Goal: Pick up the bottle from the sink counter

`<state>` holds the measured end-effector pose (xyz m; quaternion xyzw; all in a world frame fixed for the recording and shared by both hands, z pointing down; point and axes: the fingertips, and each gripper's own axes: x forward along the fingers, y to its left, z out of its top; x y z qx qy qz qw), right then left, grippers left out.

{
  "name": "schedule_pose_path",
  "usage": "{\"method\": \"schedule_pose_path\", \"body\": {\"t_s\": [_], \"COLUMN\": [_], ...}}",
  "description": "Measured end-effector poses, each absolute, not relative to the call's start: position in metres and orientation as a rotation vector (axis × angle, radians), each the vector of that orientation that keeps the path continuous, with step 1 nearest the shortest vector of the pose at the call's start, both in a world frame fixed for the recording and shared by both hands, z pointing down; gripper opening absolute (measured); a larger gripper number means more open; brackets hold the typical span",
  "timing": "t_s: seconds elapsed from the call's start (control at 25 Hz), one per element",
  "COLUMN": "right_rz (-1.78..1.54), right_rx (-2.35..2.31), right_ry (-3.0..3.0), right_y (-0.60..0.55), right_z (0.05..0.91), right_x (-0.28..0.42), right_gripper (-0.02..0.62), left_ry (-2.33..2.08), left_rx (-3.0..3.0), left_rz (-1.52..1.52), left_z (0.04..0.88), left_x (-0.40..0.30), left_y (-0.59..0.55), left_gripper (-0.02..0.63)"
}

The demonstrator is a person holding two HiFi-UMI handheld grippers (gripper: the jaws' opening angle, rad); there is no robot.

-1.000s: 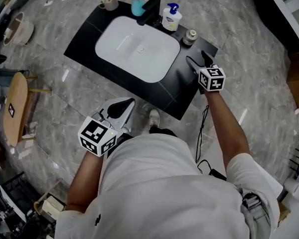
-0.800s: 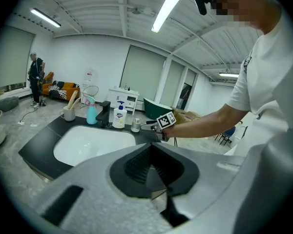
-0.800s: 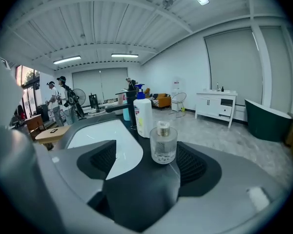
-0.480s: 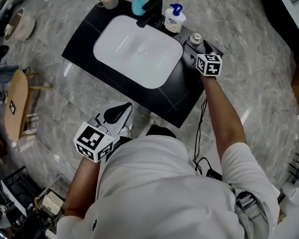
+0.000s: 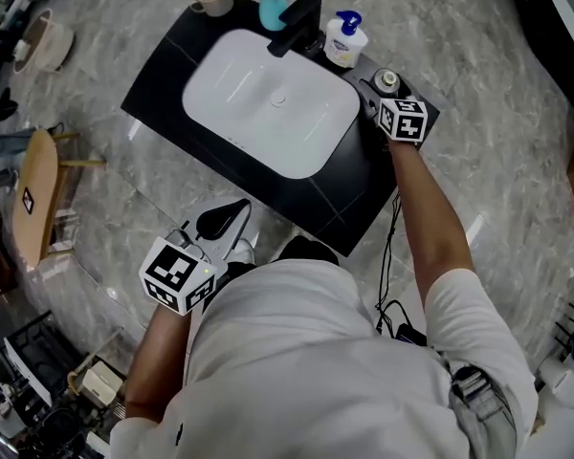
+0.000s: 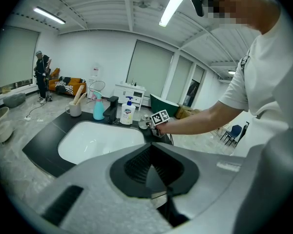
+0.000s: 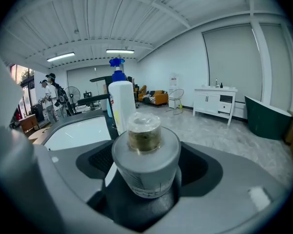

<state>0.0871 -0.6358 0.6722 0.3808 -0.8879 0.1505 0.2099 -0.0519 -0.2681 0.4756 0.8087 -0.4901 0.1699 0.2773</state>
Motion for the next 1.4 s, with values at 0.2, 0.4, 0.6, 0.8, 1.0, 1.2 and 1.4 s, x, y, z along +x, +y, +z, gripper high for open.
{"method": "schedule_pose_path", "body": {"t_s": [0.2,0.4,0.6,0.8,1.0,1.2,1.4], "right_rz": [0.399,0.34,0.338,0.335,0.325,0.313,0.292], "right_rx": [1.071,1.056,1.05,1.044,1.037,1.014,0.992], "right_ry": [-2.453,-2.4,-2.386,-2.385,-2.387,-2.388,-2.383], "right_y": [-0.644,-0.649,-0.648,-0.648,-0.648,-0.648,-0.644], "right_z": [0.68,0.685,0.686,0.686,0.685,0.687,0.684], "right_x": [0.081,0.076,0.075,0.075,0.075,0.075,0.076], "right_gripper": [0.413,0.4,0.385,0.354,0.337,0.337,0.341], "left_ry": [-1.319,-1.333,-1.353,-1.358,-1.359,-1.364,-1.362], "left_rx": [2.156,2.141,2.129,2.125,2.13,2.13,2.136], "left_rz": [0.465,0.464,0.454,0.455,0.456,0.455,0.458], "left_z": [0.48,0.481,0.481,0.482,0.48,0.481,0.48], "left_x": [-0.055,-0.059,-0.062,-0.062,-0.063,-0.065,-0.068], "left_y": [-0.272,-0.275,-0.276,-0.276,-0.276,-0.273,-0.268], "left_gripper": [0.006,0.006,0.006,0.006,0.006,0.006,0.006]}}
